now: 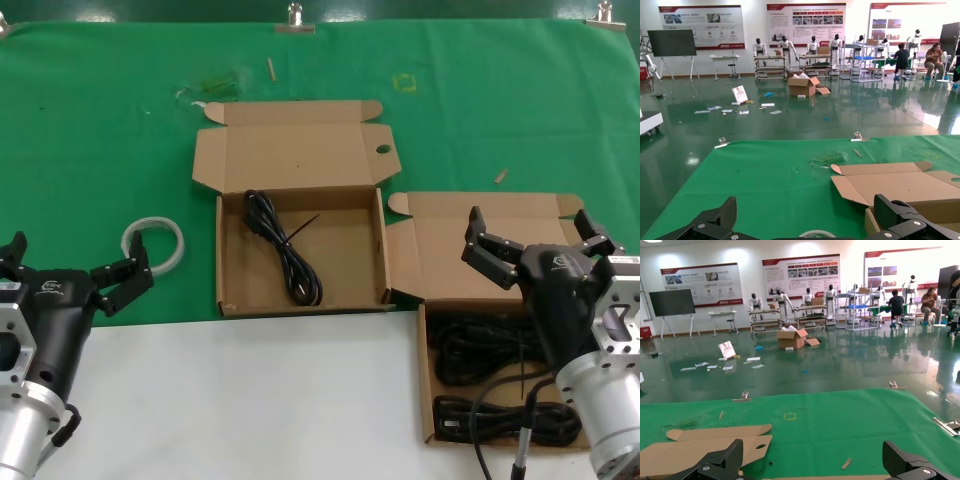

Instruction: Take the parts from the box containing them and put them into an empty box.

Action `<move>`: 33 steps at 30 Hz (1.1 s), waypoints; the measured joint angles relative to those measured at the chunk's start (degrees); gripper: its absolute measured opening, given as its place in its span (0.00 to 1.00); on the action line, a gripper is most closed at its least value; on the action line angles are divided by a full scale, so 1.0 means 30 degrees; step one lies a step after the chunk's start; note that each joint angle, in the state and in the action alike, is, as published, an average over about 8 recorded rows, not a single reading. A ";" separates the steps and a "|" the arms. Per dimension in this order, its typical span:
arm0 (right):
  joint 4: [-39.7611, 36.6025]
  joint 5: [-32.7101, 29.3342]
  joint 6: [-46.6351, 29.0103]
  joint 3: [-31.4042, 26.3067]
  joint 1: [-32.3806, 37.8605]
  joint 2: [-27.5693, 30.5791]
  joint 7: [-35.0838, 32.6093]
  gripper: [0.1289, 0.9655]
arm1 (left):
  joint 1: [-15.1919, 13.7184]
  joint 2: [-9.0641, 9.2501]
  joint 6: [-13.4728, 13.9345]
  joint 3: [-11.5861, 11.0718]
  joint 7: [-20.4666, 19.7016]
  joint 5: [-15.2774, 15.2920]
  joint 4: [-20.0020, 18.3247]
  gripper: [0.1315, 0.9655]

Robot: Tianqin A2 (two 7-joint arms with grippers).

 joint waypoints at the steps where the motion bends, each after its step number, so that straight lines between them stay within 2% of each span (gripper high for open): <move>1: 0.0000 0.0000 0.0000 0.0000 0.0000 0.0000 0.0000 1.00 | 0.0000 0.0000 0.0000 0.0000 0.0000 0.0000 0.0000 1.00; 33: 0.0000 0.0000 0.0000 0.0000 0.0000 0.0000 0.0000 1.00 | 0.0000 0.0000 0.0000 0.0000 0.0000 0.0000 0.0000 1.00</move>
